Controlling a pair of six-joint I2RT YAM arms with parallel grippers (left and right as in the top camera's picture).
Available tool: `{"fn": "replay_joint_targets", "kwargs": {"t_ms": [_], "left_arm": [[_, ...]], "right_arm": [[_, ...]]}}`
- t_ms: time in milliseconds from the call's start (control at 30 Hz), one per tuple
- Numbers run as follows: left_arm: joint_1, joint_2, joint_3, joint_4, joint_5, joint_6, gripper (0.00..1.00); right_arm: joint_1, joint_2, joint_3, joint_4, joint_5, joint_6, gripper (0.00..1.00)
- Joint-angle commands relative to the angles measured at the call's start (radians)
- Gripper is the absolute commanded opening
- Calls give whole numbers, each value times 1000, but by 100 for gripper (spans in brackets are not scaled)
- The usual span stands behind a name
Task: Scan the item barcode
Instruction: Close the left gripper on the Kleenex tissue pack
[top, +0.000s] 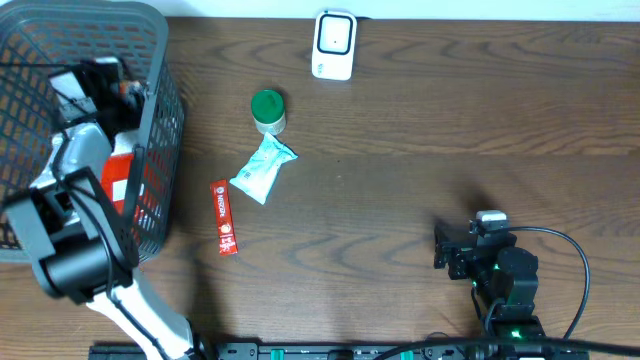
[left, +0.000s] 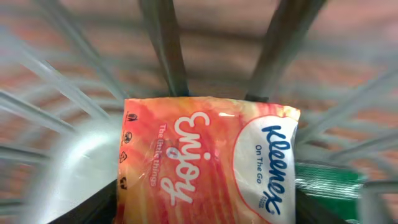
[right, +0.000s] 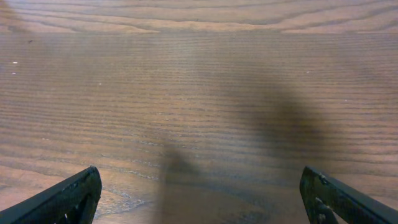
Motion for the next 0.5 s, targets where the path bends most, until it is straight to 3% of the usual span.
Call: {"fn": "replay_joint_targets", "kwargs": {"t_ms": [0, 467], "left_arm": [[4, -104, 23, -9, -5, -20, 62], [4, -238, 23, -29, -5, -29, 62]], "right_arm": [[7, 2, -2, -5, 13, 10, 99], [7, 2, -2, -5, 13, 10, 99]]}}
